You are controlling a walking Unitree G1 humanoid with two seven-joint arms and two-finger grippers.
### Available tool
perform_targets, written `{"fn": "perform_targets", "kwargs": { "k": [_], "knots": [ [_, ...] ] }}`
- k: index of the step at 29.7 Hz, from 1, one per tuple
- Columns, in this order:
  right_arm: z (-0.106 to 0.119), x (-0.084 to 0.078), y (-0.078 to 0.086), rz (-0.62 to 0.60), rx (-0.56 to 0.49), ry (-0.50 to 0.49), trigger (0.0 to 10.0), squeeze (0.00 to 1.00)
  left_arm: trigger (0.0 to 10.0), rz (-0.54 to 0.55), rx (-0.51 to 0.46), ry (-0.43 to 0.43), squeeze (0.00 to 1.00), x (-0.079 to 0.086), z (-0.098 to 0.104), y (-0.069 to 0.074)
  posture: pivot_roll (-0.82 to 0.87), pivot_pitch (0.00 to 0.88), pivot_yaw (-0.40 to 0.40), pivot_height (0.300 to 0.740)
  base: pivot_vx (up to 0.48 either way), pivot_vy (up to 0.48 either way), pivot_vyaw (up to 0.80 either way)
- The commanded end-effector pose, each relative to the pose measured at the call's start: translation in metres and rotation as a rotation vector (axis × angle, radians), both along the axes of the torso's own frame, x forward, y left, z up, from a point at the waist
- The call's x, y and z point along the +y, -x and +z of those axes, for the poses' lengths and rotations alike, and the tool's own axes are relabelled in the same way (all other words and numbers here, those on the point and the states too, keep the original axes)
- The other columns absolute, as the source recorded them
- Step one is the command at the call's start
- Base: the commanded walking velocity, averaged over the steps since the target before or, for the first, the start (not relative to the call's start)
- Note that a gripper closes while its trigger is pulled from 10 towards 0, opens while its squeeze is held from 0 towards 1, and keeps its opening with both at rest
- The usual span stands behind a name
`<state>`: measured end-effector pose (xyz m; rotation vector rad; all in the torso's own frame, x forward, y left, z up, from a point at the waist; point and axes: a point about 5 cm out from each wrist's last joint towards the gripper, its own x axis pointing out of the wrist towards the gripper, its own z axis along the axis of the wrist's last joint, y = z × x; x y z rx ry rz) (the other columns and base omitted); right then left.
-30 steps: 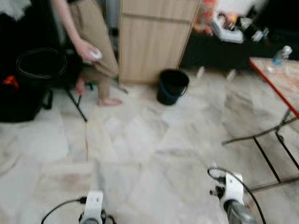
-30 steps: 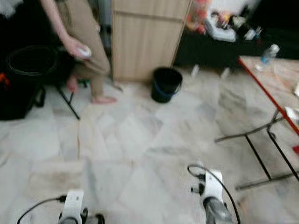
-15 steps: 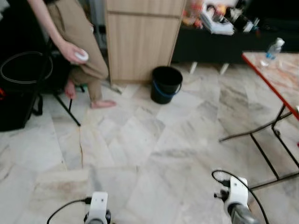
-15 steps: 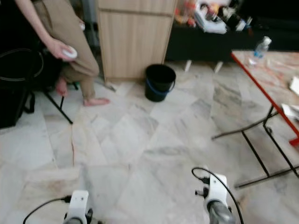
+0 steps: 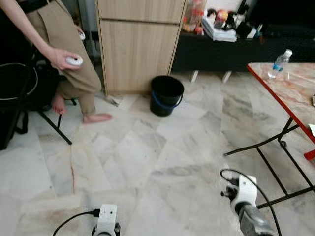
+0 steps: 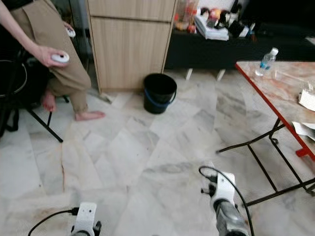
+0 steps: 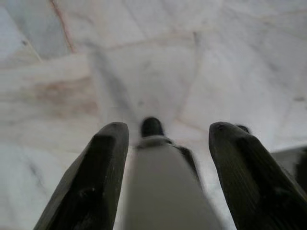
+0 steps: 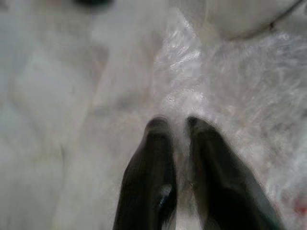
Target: Picking trash to rubbish bin
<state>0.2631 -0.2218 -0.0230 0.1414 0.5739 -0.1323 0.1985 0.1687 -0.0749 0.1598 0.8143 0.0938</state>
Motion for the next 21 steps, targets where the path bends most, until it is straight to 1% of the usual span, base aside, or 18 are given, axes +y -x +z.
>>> {"fn": "perform_targets", "kwargs": {
  "k": [1,2,4,8,16,17,21],
  "knots": [
    [0.004,-0.004,-0.002,-0.003,-0.031,-0.004,10.0,0.0,10.0,-0.041,0.007,-0.006,0.0,-0.006,-0.002,0.004,-0.05,0.179,-0.168,0.74,0.0,0.0,0.0],
    [0.004,-0.004,-0.002,-0.003,-0.031,-0.004,10.0,0.0,10.0,-0.041,0.007,-0.006,0.0,-0.006,-0.002,0.004,-0.05,0.179,-0.168,0.74,0.0,0.0,0.0],
    [0.012,0.003,-0.013,0.042,-0.067,0.0,10.0,0.0,10.0,-0.064,0.001,-0.012,0.0,-0.008,0.0,-0.001,-0.07,0.175,-0.168,0.74,0.0,0.0,0.0],
    [0.015,0.007,-0.017,0.063,-0.075,-0.003,10.0,0.0,10.0,-0.077,0.0,-0.012,0.0,-0.012,0.001,-0.003,-0.07,0.171,-0.174,0.74,0.0,0.0,0.0],
    [0.011,0.009,-0.014,0.078,-0.047,0.007,10.0,0.0,10.0,-0.075,0.001,-0.009,0.0,-0.015,0.001,-0.003,-0.07,0.169,-0.186,0.74,0.0,0.0,0.0],
    [0.007,0.01,-0.01,0.088,-0.027,0.011,10.0,0.0,10.0,-0.065,0.002,-0.007,0.0,-0.014,0.0,-0.002,-0.1,0.174,-0.213,0.74,0.0,0.0,0.0],
    [0.002,0.009,-0.005,0.107,0.005,0.027,10.0,0.0,10.0,-0.059,0.003,-0.002,0.0,-0.014,-0.001,-0.001,-0.1,0.174,-0.231,0.74,0.0,0.0,0.0]
  ]
}}
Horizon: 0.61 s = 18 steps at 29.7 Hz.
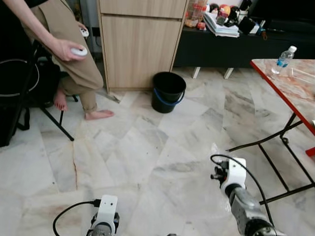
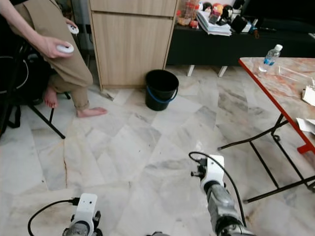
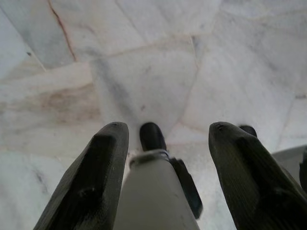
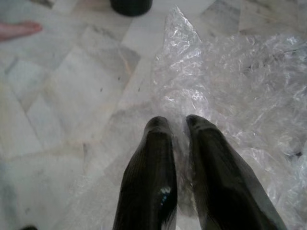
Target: Picking trash to rubbish bin
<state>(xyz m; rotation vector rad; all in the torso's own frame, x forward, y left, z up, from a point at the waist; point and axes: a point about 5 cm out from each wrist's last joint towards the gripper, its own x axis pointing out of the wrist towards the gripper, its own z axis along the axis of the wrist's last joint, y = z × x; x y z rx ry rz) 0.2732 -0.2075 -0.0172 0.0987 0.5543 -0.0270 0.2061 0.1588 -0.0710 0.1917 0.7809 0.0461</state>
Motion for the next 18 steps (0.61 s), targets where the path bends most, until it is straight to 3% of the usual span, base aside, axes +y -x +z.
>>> {"fn": "perform_targets", "kwargs": {
  "k": [1,7,12,18],
  "knots": [
    [-0.005,-0.007,0.007,0.001,0.039,0.022,10.0,0.0,10.0,0.0,0.034,0.01,0.0,-0.005,-0.005,0.007,-0.1,0.176,-0.24,0.74,0.0,0.0,0.0],
    [-0.01,-0.015,0.014,-0.001,0.074,0.047,10.0,0.0,10.0,-0.005,0.037,0.024,0.0,-0.013,-0.006,0.008,-0.1,0.18,-0.251,0.74,0.0,0.0,0.0],
    [-0.016,-0.025,0.025,-0.059,0.112,0.063,10.0,0.0,10.0,-0.089,0.056,0.011,0.0,-0.023,-0.008,0.012,-0.1,0.176,-0.24,0.74,0.0,0.0,0.0],
    [-0.02,-0.027,0.032,-0.107,0.129,0.051,10.0,0.0,10.0,-0.16,0.048,-0.025,0.0,-0.025,-0.006,0.009,-0.08,0.149,-0.187,0.74,0.0,0.0,0.0]
  ]
}}
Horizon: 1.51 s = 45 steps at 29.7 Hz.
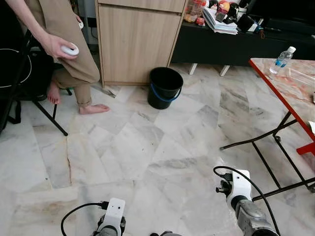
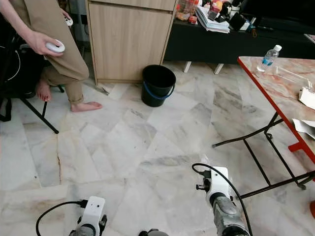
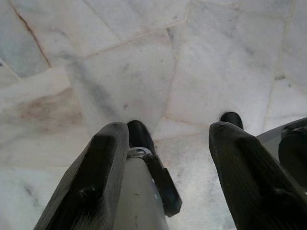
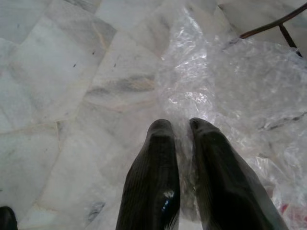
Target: Picking trash to rubbish bin
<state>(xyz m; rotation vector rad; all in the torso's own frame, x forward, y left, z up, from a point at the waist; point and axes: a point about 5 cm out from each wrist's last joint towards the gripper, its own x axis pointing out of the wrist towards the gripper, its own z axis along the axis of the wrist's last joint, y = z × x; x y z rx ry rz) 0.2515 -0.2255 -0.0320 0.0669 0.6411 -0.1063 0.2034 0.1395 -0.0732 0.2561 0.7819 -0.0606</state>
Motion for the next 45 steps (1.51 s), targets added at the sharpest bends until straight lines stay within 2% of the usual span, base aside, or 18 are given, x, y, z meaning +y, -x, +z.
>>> {"fn": "perform_targets", "kwargs": {
  "k": [1,7,8,13,14,18,22,30,45],
  "knots": [
    [-0.006,-0.009,0.011,-0.054,0.039,0.001,10.0,0.0,10.0,-0.052,0.033,-0.015,0.0,-0.005,-0.004,0.006,-0.08,0.141,-0.171,0.74,0.0,0.0,0.0],
    [-0.01,-0.007,0.015,-0.095,0.048,-0.011,10.0,0.0,10.0,-0.1,0.028,-0.043,0.0,-0.002,-0.002,0.002,-0.07,0.116,-0.125,0.74,0.0,0.0,0.0],
    [-0.011,-0.007,0.016,-0.105,0.049,-0.016,10.0,0.0,10.0,-0.11,0.025,-0.047,0.0,-0.001,-0.001,0.001,-0.07,0.096,-0.096,0.74,0.0,0.0,0.0],
    [-0.013,-0.003,0.018,-0.136,0.05,-0.033,10.0,0.0,10.0,-0.141,0.023,-0.059,0.0,-0.001,0.0,-0.003,-0.08,0.074,-0.059,0.74,0.0,0.0,0.0],
    [-0.014,-0.002,0.019,-0.151,0.049,-0.042,10.0,0.0,10.0,-0.15,0.029,-0.066,0.0,0.0,0.0,-0.003,-0.08,0.057,-0.03,0.74,0.0,0.0,0.0],
    [-0.015,-0.001,0.019,-0.16,0.049,-0.047,10.0,0.0,10.0,-0.152,0.032,-0.069,0.0,0.001,0.0,-0.003,-0.08,0.057,-0.03,0.74,0.0,0.0,0.0],
    [-0.017,0.001,0.022,-0.188,0.054,-0.063,10.0,0.0,10.0,-0.159,0.036,-0.083,0.0,0.006,0.001,-0.004,-0.08,0.035,0.004,0.74,0.0,0.0,0.0],
    [-0.018,0.003,0.023,-0.213,0.055,-0.082,10.0,0.0,10.0,-0.13,0.031,-0.075,0.0,0.01,0.003,-0.009,-0.04,0.059,-0.022,0.74,0.0,0.0,0.0],
    [-0.014,-0.001,0.017,-0.214,0.044,-0.08,10.0,0.0,10.0,-0.037,0.022,-0.07,0.0,0.02,0.005,-0.012,-0.01,0.076,-0.059,0.74,0.316,0.0,0.0]
  ]
}}
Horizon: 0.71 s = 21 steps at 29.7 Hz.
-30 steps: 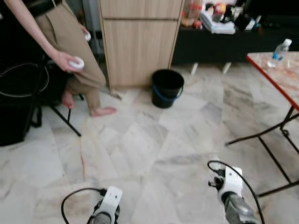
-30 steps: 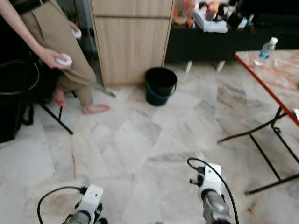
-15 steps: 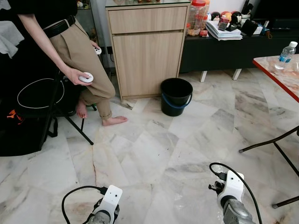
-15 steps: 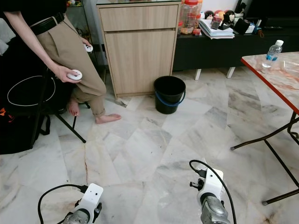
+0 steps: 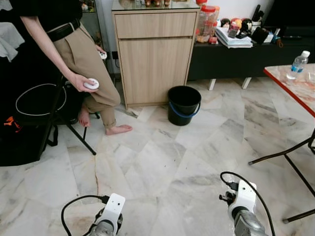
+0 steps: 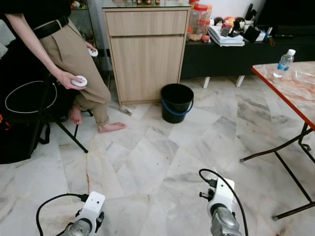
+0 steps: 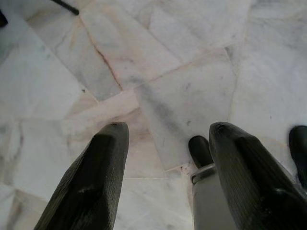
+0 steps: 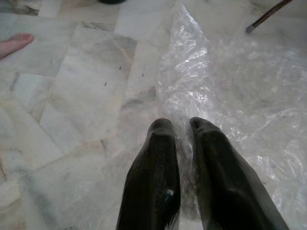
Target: Picking trash to rubbish bin
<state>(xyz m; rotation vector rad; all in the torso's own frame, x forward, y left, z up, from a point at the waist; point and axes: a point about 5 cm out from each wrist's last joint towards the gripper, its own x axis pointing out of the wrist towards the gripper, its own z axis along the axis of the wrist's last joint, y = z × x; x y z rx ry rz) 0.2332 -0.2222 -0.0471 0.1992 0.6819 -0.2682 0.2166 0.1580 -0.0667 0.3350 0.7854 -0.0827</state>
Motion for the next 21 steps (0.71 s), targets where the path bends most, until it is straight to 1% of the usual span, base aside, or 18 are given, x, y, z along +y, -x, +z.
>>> {"fn": "perform_targets", "kwargs": {
  "k": [1,8,12,17,21],
  "knots": [
    [0.0028,-0.0044,-0.0029,-0.022,-0.007,-0.002,10.0,0.0,10.0,0.021,0.014,-0.005,0.0,0.0021,-0.0011,0.0012,-0.01,0.075,-0.063,0.74,0.334,0.0,0.0],
    [0.0045,-0.0041,-0.0055,-0.007,-0.011,0.002,10.0,0.0,10.0,0.032,0.025,0.005,0.0,0.0001,-0.003,0.0042,0.0,0.064,-0.067,0.74,0.329,0.0,0.0],
    [0.0057,-0.0037,-0.0075,-0.014,-0.016,-0.004,10.0,0.0,10.0,0.03,0.028,0.006,0.0,-0.0006,-0.0035,0.0049,-0.01,0.062,-0.064,0.74,0.332,0.0,-0.74],
    [0.0077,-0.0004,-0.0113,0.004,-0.026,0.0,10.0,0.0,10.0,0.033,0.024,0.006,0.0,-0.0001,-0.0028,0.0036,0.0,0.06,-0.07,0.74,0.33,0.0,0.0],
    [0.007,0.0004,-0.0107,0.015,-0.021,0.001,10.0,0.0,10.0,0.04,0.026,0.007,0.0,0.0007,-0.0032,0.0045,0.0,0.058,-0.071,0.74,0.332,0.0,0.0]
  ]
}}
